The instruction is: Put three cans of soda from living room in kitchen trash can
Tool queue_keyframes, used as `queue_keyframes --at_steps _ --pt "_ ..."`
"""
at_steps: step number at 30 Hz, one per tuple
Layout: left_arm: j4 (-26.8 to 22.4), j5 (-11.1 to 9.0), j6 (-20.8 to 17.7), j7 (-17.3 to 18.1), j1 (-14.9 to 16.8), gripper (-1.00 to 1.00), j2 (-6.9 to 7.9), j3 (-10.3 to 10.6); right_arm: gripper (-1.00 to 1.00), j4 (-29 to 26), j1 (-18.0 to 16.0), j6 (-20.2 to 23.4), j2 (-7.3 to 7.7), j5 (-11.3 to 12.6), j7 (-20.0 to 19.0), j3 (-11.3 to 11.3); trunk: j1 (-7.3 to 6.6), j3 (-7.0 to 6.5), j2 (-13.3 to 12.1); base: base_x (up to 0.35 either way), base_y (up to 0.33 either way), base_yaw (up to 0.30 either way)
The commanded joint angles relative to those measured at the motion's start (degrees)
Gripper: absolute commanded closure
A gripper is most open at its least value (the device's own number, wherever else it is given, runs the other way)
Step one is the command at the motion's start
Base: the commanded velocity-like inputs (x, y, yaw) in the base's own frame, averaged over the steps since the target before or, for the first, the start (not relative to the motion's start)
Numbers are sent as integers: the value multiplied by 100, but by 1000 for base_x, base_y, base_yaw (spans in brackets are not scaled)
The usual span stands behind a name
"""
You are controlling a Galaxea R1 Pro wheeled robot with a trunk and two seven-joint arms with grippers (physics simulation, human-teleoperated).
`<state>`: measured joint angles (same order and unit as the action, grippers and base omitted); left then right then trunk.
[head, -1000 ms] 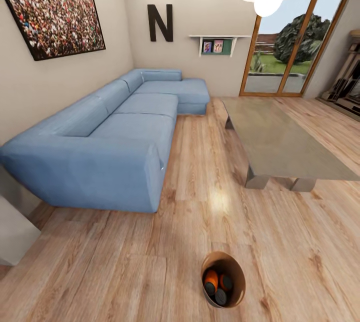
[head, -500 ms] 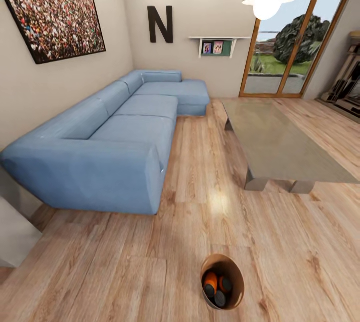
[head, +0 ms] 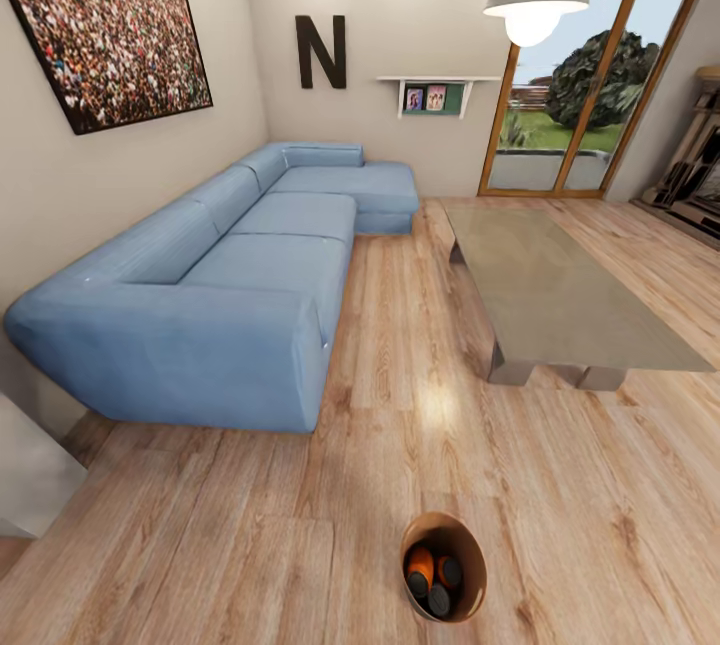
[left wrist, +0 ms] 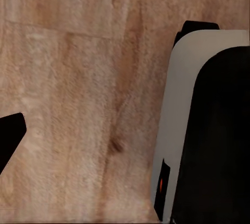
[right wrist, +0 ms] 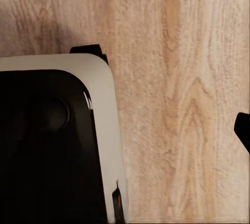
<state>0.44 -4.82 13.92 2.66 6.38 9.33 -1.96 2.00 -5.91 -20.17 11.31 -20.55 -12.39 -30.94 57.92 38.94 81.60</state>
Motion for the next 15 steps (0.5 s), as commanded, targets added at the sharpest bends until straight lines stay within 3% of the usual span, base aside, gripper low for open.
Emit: queue_keyframes --at_steps 1,4,15 --pt "-2 63 1 -2 -35 -100 0 15 -100 0 22 -1 -1 3 0 0 -23 -19 -42 0 0 0" --pt "-13 222 42 -37 -116 -100 -1 49 -100 14 81 -3 -33 11 0 0 -89 -73 -162 0 0 0" --pt "-39 276 300 -120 -174 -100 5 42 -100 30 288 -88 -75 22 0 0 -330 -270 -603 0 0 0"
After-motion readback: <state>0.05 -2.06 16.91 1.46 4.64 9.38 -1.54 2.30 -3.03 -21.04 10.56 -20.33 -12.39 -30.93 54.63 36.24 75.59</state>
